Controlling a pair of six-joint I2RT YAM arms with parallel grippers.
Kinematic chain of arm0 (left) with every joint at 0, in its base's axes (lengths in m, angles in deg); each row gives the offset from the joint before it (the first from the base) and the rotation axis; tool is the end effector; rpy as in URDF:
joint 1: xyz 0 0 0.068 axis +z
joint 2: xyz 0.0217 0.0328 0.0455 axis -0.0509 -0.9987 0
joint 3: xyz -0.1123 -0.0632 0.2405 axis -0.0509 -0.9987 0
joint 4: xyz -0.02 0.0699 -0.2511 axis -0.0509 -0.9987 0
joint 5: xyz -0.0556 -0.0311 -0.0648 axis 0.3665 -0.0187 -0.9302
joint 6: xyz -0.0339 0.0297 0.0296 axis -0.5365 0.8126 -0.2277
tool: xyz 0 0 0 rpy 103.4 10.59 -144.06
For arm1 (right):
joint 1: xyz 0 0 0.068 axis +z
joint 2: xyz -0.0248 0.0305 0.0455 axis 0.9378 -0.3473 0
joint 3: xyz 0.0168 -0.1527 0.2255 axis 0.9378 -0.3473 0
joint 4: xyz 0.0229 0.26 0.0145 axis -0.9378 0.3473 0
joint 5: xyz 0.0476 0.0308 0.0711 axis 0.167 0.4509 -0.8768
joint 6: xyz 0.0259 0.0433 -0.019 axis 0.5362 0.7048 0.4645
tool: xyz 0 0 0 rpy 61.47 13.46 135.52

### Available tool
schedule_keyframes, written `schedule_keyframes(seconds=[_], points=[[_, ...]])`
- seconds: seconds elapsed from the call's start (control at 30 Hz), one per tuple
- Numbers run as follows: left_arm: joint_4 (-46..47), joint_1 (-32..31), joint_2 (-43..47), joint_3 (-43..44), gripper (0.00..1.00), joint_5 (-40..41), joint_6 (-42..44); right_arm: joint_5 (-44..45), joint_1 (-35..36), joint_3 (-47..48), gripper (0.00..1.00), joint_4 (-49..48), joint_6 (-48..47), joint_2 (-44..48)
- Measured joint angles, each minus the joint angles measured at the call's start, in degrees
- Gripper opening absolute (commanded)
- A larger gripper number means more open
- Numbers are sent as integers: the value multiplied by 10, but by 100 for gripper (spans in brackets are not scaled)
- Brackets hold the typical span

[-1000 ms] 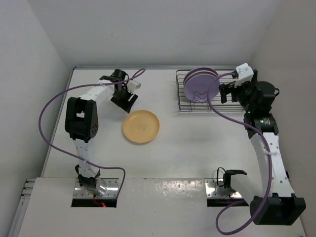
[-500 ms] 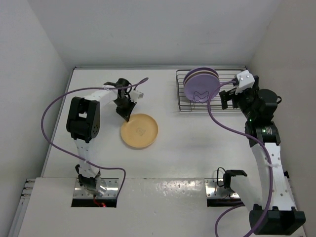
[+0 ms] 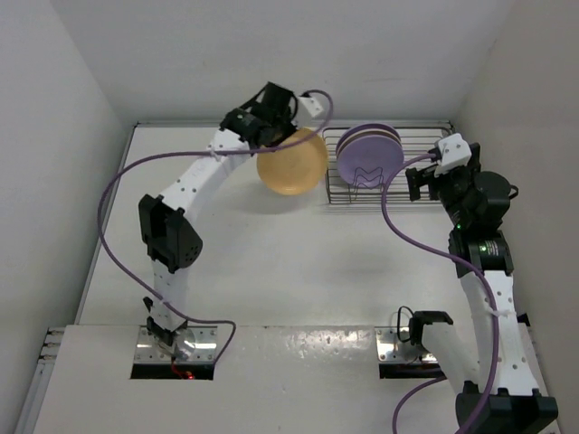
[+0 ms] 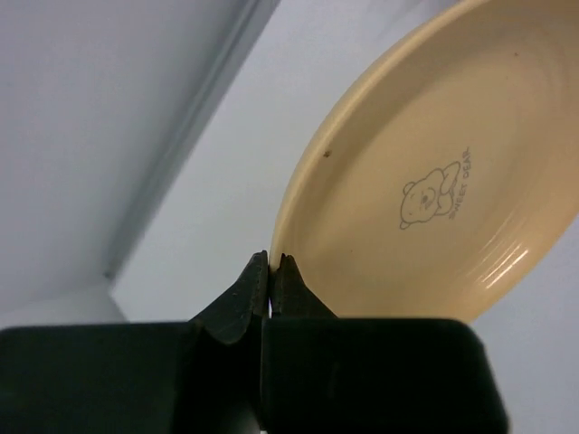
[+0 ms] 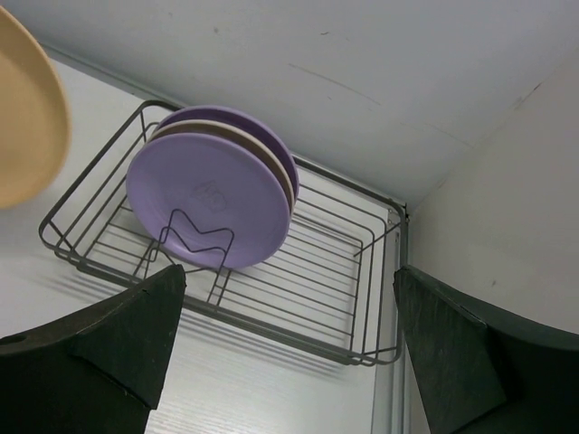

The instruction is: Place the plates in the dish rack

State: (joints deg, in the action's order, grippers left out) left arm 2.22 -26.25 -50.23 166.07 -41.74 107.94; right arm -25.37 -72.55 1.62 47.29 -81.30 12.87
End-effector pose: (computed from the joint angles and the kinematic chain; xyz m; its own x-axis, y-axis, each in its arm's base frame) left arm 0.3997 -0.2161 0.3687 -0.3659 0.6676 -0.6484 0.5660 0.7127 0.4144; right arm 0.1848 -0.0030 0.3721 -0.0355 -0.2464 -0.9685 -0.1444 0.9602 -0.2390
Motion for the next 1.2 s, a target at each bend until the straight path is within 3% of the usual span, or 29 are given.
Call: schedule_keyframes(seconds=[0.17, 0.3, 0.53, 0.7, 1.2], points=[[32, -142, 20, 31, 0, 96, 74, 13, 0, -5, 95, -19, 0, 1], [109, -202, 19, 24, 0, 152, 116, 32, 0, -16, 92, -38, 1, 3], [347, -213, -36, 4, 0, 247, 195, 102, 0, -17, 91, -81, 0, 7], [475, -218, -89, -11, 0, 265, 217, 134, 0, -17, 91, -98, -13, 10], [585, -234, -135, -43, 0, 234, 176, 175, 0, -17, 90, -126, -45, 15]])
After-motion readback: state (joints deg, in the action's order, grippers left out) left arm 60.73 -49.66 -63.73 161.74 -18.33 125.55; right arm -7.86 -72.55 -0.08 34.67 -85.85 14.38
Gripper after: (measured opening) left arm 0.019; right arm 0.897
